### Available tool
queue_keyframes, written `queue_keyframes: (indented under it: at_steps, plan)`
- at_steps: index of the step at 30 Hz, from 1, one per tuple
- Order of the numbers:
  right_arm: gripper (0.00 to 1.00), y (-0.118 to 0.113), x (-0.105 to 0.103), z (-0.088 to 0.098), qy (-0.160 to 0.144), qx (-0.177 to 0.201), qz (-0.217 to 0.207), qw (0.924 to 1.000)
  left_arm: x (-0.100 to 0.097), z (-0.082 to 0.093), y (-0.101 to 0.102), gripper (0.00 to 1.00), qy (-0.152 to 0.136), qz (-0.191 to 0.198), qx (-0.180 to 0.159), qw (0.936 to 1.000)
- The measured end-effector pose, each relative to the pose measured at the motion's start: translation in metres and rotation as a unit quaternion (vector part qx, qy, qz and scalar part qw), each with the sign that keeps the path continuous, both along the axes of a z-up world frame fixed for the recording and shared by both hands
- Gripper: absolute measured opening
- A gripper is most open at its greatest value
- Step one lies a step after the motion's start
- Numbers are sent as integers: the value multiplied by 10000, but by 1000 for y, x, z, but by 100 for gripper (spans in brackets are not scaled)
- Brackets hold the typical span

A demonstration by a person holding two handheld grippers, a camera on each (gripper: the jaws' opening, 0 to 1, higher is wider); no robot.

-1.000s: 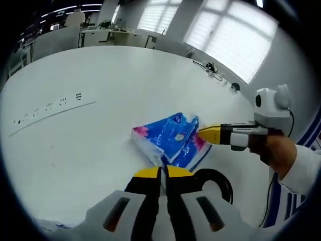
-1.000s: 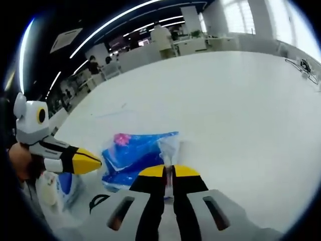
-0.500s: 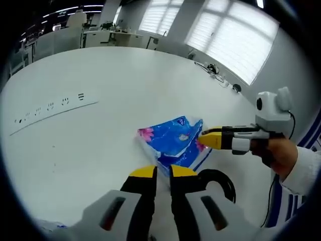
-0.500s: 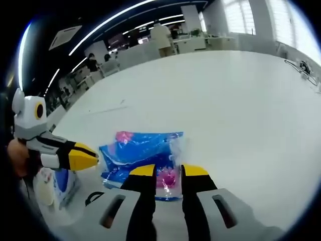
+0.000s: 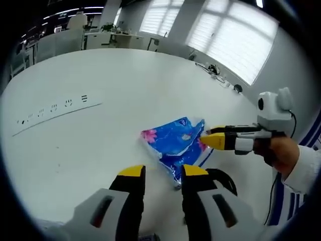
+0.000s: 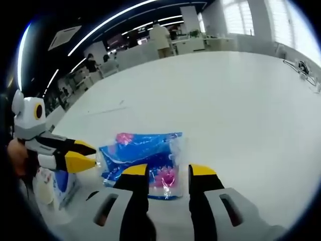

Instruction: Arrange the tabletop items into an orderly group along one side of the table until the central work area is clear of visible clutter.

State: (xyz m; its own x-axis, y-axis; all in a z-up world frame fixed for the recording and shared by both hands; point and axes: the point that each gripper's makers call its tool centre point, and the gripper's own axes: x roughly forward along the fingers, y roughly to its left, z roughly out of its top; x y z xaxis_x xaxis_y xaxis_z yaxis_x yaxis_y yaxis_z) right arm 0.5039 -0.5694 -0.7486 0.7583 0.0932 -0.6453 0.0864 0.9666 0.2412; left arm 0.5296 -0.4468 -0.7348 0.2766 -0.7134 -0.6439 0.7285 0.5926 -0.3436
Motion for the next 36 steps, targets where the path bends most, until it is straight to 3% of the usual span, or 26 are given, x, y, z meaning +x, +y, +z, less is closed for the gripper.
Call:
queue_keyframes:
  at_steps: [10,21,24,36]
  plan:
    - [33,-1,-1,10,-76,-22,-34,10000,-2,4,0,38,-40,-83,13,10000]
    - [43,0,-2,20,-147,-77,-29,9999,0,18,4,54,-115,-122,-60,9998]
    - [47,1,-2,23,-166,-83,-4,9998,-1,21,6,63,-124,-167,-62,9998]
    - [63,9,-6,37,-271,-140,144,9994,0,35,18,76,-178,-208,-180,9995]
